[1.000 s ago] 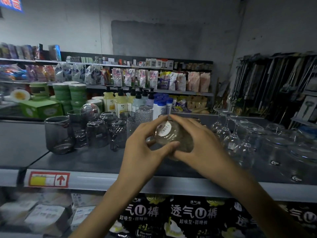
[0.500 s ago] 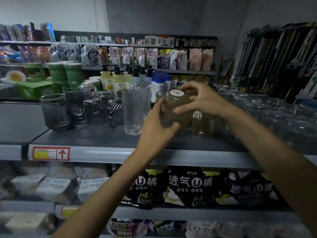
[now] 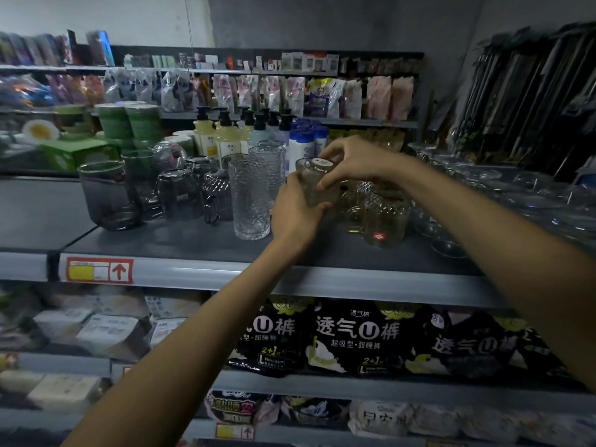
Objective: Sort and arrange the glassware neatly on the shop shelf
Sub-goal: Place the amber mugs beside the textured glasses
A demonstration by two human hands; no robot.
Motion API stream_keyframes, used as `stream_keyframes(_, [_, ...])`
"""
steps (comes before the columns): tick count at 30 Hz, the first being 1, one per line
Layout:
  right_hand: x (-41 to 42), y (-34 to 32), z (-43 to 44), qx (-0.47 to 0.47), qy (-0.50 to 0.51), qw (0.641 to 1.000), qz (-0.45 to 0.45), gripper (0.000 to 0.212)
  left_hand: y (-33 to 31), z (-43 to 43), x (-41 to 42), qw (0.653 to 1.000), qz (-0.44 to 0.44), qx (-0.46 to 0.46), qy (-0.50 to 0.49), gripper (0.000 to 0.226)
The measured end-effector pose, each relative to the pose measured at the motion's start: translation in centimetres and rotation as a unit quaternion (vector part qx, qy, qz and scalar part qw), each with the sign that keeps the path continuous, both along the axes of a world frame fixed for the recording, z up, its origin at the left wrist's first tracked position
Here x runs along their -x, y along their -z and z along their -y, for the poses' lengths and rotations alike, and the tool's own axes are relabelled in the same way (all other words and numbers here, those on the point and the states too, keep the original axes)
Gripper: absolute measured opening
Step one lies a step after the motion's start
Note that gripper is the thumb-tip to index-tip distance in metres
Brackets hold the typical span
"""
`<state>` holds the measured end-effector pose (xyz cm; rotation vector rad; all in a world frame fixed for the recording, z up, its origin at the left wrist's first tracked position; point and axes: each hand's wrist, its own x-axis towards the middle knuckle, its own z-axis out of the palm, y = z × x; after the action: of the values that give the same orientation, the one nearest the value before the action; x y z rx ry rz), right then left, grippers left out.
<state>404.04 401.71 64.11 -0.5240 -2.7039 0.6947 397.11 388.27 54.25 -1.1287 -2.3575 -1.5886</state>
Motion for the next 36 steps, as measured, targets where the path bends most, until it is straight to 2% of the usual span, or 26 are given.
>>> stream_keyframes(6, [1.4, 0.9, -0.9, -0.066, 0.000, 0.997, 0.033, 0.077, 0.3, -0.8, 0.3, 0.998, -0.001, 0.047, -0.034, 0.062])
stream_keyframes(11, [2.1, 1.9, -0.8, -0.107, 0.012, 0.993, 0.046, 0.067, 0.6, -1.2, 0.4, 0.998, 0.027, 0.057, -0.029, 0.066])
stream_keyframes(20, [2.3, 2.9, -1.8, -0.071, 0.030, 0.997, 0.027, 0.081, 0.4, -1.6, 1.0, 0.996, 0.051, 0.073, -0.024, 0.059])
stream_keyframes(27, [1.9, 2.6, -2.4, -0.009, 0.022, 0.999, 0.022, 0.084, 0.4, -1.9, 1.4, 0.994, 0.040, 0.101, -0.011, 0.071])
stream_keyframes(33, [2.3, 2.6, -2.7, -0.013, 0.001, 0.999, 0.030, 0.074, 0.1, -2.5, 1.6, 0.992, 0.035, 0.118, -0.018, 0.080])
stream_keyframes(36, [2.6, 1.6, -3.4, -0.001, -0.001, 1.000, 0.020, 0.045, 0.3, -2.8, 1.6, 0.991, 0.018, 0.127, -0.029, 0.079])
